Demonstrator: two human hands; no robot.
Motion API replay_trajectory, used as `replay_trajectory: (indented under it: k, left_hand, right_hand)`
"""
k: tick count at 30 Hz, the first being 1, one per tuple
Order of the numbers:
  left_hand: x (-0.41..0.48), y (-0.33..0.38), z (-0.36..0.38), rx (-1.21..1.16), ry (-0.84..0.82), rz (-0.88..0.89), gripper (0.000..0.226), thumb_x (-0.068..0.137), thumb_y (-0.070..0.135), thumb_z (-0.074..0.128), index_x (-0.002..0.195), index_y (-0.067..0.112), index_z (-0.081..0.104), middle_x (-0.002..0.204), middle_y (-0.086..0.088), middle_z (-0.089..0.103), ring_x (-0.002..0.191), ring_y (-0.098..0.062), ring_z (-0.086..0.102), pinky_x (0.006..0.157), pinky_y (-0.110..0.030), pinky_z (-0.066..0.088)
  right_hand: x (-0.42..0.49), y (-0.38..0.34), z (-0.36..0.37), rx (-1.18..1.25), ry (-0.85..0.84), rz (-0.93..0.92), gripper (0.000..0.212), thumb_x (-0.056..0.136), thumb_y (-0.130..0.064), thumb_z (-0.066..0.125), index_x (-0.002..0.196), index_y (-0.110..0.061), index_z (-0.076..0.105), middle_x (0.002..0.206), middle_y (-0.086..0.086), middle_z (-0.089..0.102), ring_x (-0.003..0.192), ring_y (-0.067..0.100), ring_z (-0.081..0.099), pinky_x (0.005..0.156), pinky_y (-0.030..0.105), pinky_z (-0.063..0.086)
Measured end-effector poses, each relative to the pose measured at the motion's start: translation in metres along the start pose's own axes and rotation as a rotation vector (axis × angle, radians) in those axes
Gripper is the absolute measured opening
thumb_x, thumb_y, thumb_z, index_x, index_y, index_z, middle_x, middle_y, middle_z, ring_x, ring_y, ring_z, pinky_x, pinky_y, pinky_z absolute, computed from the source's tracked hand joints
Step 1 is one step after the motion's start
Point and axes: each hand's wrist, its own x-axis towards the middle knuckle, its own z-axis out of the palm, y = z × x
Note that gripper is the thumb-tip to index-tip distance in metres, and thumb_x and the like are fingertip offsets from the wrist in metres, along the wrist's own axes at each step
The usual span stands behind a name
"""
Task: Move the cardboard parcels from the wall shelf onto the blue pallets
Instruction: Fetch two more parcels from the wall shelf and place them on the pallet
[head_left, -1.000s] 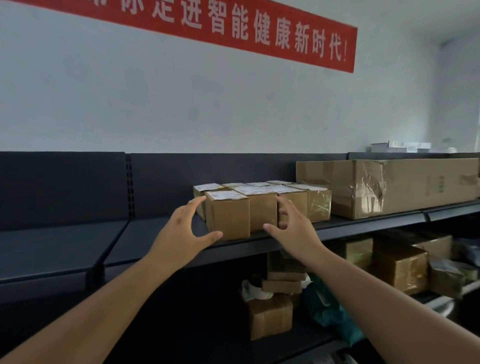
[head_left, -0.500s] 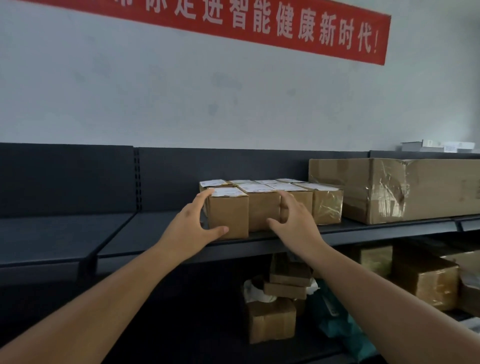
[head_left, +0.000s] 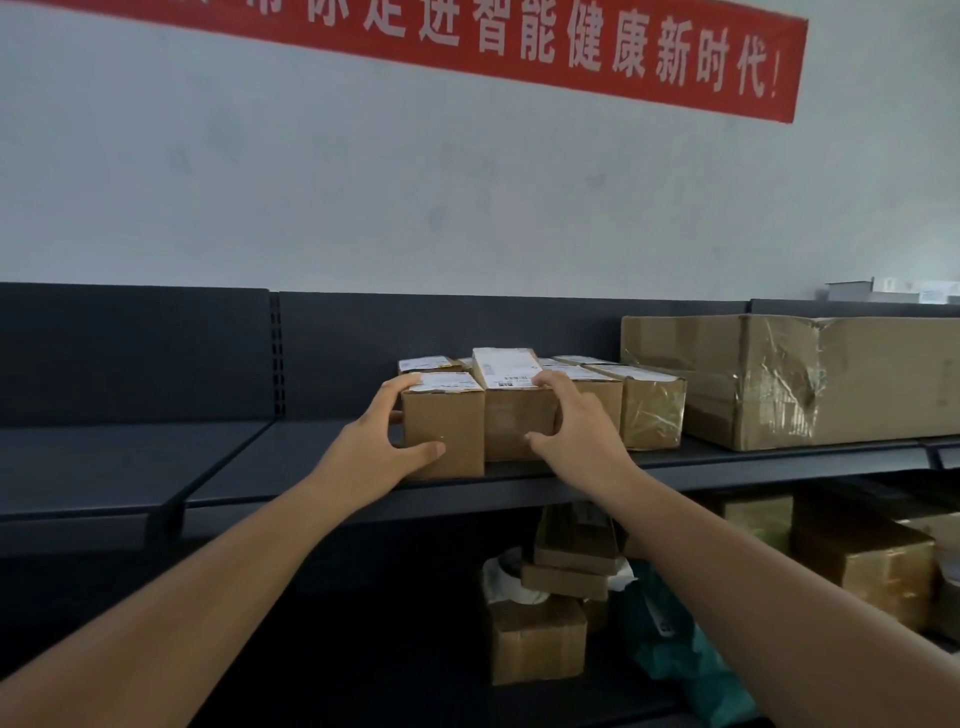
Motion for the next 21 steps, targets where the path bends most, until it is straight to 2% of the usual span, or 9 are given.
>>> replay_trajectory:
  k: [3, 5, 8, 11, 15, 17, 19, 21]
  left_hand:
    - [-0.002, 0.006, 0.001, -0.017, -0.001, -0.004, 0.072, 0.081, 0.043, 0.074, 0.133, 0.057, 0.027, 0.123, 0.011, 0.051, 0.101, -0.010, 0.062, 0.081, -0.031, 0.049]
    - [-0.004, 0.008, 0.001, -0.032, 0.010, 0.004, 0.071, 0.082, 0.040, 0.074, 0.132, 0.057, 0.026, 0.126, 0.011, 0.049, 0.103, -0.013, 0.060, 0.080, -0.029, 0.048]
    - [-0.005, 0.009, 0.000, -0.049, 0.017, 0.016, 0.073, 0.083, 0.035, 0.074, 0.134, 0.055, 0.026, 0.130, 0.013, 0.046, 0.107, -0.012, 0.058, 0.075, -0.019, 0.044]
    - [-0.008, 0.011, -0.002, -0.042, 0.010, 0.012, 0.074, 0.083, 0.033, 0.074, 0.135, 0.053, 0.026, 0.129, 0.015, 0.044, 0.101, -0.010, 0.060, 0.070, -0.014, 0.041]
    - [-0.013, 0.017, -0.005, -0.094, 0.037, 0.008, 0.074, 0.082, 0.029, 0.077, 0.134, 0.053, 0.031, 0.130, 0.016, 0.046, 0.097, -0.007, 0.062, 0.071, -0.016, 0.043]
    - [-0.017, 0.020, -0.007, -0.124, 0.064, 0.010, 0.074, 0.080, 0.026, 0.078, 0.133, 0.054, 0.034, 0.130, 0.017, 0.047, 0.099, -0.008, 0.062, 0.073, -0.017, 0.045]
    - [-0.022, 0.024, -0.010, -0.142, 0.089, 0.009, 0.074, 0.079, 0.024, 0.079, 0.131, 0.055, 0.036, 0.130, 0.016, 0.049, 0.099, -0.011, 0.063, 0.076, -0.022, 0.050]
    - [-0.027, 0.028, -0.015, -0.150, 0.121, 0.003, 0.075, 0.078, 0.023, 0.080, 0.131, 0.056, 0.037, 0.130, 0.016, 0.050, 0.100, -0.010, 0.063, 0.077, -0.024, 0.052]
  right_hand:
    - [-0.002, 0.000, 0.002, 0.036, 0.037, -0.029, 0.053, 0.084, -0.023, 0.069, 0.125, -0.040, 0.039, 0.121, 0.005, 0.051, 0.076, 0.005, 0.050, 0.061, 0.016, 0.035]
    - [-0.001, 0.000, 0.004, 0.081, 0.058, -0.022, 0.060, 0.083, -0.024, 0.072, 0.130, -0.041, 0.038, 0.127, 0.004, 0.050, 0.076, 0.001, 0.048, 0.064, 0.015, 0.035]
    - [-0.001, 0.000, 0.004, 0.132, 0.059, 0.012, 0.073, 0.082, -0.027, 0.074, 0.141, -0.040, 0.033, 0.133, 0.004, 0.045, 0.077, -0.003, 0.045, 0.068, 0.015, 0.035]
    - [-0.004, 0.001, 0.006, 0.138, 0.061, 0.007, 0.068, 0.082, -0.028, 0.075, 0.138, -0.038, 0.038, 0.129, 0.004, 0.045, 0.080, -0.002, 0.046, 0.063, 0.009, 0.033]
    - [-0.006, 0.000, 0.005, 0.190, 0.069, -0.008, 0.063, 0.080, -0.026, 0.076, 0.132, -0.038, 0.042, 0.120, 0.000, 0.050, 0.084, 0.004, 0.049, 0.065, 0.013, 0.036]
    - [-0.007, -0.002, 0.003, 0.225, 0.086, -0.015, 0.062, 0.079, -0.025, 0.077, 0.130, -0.038, 0.044, 0.109, -0.004, 0.056, 0.079, 0.005, 0.052, 0.063, 0.016, 0.038]
    - [-0.009, -0.005, 0.001, 0.250, 0.108, -0.031, 0.061, 0.079, -0.023, 0.078, 0.129, -0.037, 0.046, 0.102, -0.009, 0.057, 0.074, 0.003, 0.053, 0.058, 0.010, 0.037]
    - [-0.011, -0.010, -0.001, 0.261, 0.122, -0.061, 0.062, 0.079, -0.022, 0.078, 0.130, -0.036, 0.047, 0.102, -0.014, 0.053, 0.076, -0.001, 0.052, 0.060, 0.008, 0.038]
